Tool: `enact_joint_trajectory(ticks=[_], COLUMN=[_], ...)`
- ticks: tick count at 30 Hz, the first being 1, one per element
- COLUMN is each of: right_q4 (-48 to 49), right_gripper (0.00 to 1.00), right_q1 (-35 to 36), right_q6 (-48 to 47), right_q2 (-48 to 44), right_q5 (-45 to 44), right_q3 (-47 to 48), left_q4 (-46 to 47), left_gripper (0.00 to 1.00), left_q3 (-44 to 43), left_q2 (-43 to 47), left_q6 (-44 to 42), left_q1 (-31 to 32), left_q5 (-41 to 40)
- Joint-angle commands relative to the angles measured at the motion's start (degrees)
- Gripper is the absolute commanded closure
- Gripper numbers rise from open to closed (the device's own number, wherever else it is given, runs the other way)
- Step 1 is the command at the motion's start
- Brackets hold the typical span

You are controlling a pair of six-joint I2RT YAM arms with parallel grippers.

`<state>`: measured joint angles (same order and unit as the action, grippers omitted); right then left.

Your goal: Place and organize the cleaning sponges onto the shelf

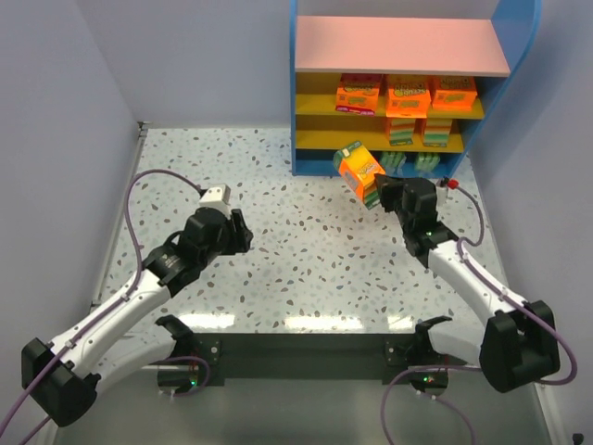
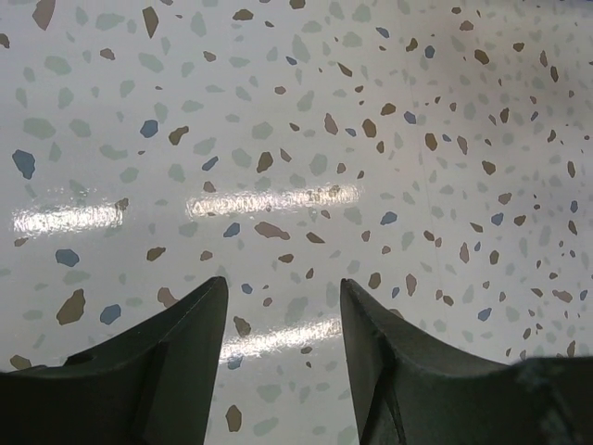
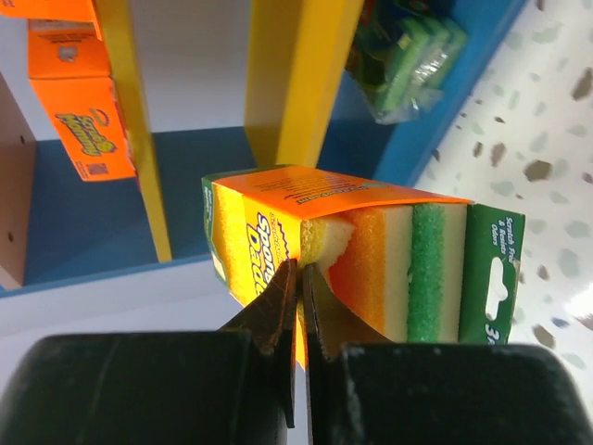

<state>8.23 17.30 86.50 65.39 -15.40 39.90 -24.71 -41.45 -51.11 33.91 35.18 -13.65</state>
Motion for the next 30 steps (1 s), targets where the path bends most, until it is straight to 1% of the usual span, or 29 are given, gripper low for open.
enact_joint_trajectory(ticks=[1, 9, 10, 15, 19, 22, 25, 30], right_q4=[1.6, 1.4, 0.5, 0.3, -4.4, -5.1, -6.6, -5.0], right_gripper=[1.00, 1.00, 1.00, 1.00, 1.00, 1.00, 1.00, 1.00], right_q1=[0.2, 0.1, 0.1, 0.3, 0.5, 1.4, 1.9, 2.6], right_q6=[0.3, -0.2, 0.4, 3.1, 6.9, 9.8, 12.9, 16.2], right_q2=[4.6, 14.8, 16.9, 21.3, 25.0, 27.6, 30.7, 34.1], right_q5=[-4.4, -7.0, -7.1, -10.1, -14.2, -17.9, -19.2, -22.0], right_q3=[7.0, 15.8, 17.7, 22.8, 28.8, 30.7, 32.9, 33.5], left_q4=[1.8, -0.8, -1.1, -2.6, -3.4, -3.6, -3.7, -4.7], left_gripper=[0.43, 0.44, 0.44, 0.44, 0.44, 0.44, 0.45, 0.45], left_q3=[-0.2, -1.3, -1.4, -2.6, -2.9, -2.7, -2.6, -2.5], left_q2=[1.8, 3.7, 3.7, 4.5, 5.1, 5.5, 5.6, 6.2], left_q6=[1.0, 0.5, 0.4, 0.0, 0.3, 0.5, 0.9, 1.0], left_q1=[-0.4, -0.4, -0.4, -0.4, -0.4, -0.5, -0.4, -0.4], left_q5=[-0.1, -1.6, -1.7, -2.3, -2.4, -2.3, -1.8, -1.6])
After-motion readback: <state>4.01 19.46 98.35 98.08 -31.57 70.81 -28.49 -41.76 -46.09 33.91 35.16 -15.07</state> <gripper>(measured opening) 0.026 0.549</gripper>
